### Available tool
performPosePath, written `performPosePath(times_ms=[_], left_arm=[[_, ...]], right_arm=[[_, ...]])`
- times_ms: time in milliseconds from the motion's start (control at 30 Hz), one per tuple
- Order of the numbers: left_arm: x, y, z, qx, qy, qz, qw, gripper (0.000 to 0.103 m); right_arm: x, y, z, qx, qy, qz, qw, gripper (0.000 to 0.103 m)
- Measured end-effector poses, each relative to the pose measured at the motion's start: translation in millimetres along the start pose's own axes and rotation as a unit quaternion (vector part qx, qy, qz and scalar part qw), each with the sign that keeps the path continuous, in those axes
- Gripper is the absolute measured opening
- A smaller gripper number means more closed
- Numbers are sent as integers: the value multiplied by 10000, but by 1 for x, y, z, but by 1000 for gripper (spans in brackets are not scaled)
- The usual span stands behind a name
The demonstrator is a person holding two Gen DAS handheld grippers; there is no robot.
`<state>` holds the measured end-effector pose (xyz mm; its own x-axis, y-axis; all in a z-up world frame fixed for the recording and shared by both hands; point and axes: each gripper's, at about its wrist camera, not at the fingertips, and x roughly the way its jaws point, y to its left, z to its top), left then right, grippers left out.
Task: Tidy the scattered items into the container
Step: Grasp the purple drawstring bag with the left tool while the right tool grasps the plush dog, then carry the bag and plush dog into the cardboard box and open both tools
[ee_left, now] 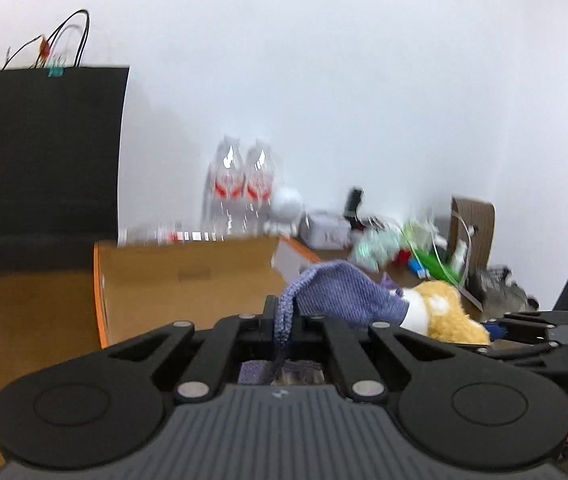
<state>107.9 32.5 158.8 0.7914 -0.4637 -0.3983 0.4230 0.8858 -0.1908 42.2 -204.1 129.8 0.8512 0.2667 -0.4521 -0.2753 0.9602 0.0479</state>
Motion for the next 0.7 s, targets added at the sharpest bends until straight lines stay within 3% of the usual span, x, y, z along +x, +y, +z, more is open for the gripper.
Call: performPosePath(times_ms=[67, 167, 300, 433, 500, 533, 600, 700], left_arm=[[35, 14, 33, -280, 220, 56, 9993, 3], [107, 54, 62, -961, 958, -125, 9907, 4], [191, 101, 61, -1559, 1636, 198, 9739, 3], [251, 128, 50, -1574, 2245, 493, 9604, 4], [275, 139, 45, -1510, 2556, 548, 9534, 8], [284, 142, 42, -1547, 2621, 657, 9503, 13], [286, 139, 34, -1454, 2569, 795, 9521, 74], [268, 131, 39, -1044, 2068, 1083, 9667, 88]], right_arm=[[19, -9, 32, -228, -219, -121, 9994, 43], [79, -31, 71, -270, 5, -230, 9994, 43], [165, -53, 90, -193, 664, -210, 9974, 43], [226, -54, 99, -239, 1081, -95, 9938, 43], [255, -56, 96, -108, 1310, -68, 9913, 43], [267, -54, 93, -123, 1372, -109, 9904, 44], [287, -44, 83, -347, 1512, -218, 9877, 49], [303, -45, 75, -256, 1732, -216, 9843, 62]])
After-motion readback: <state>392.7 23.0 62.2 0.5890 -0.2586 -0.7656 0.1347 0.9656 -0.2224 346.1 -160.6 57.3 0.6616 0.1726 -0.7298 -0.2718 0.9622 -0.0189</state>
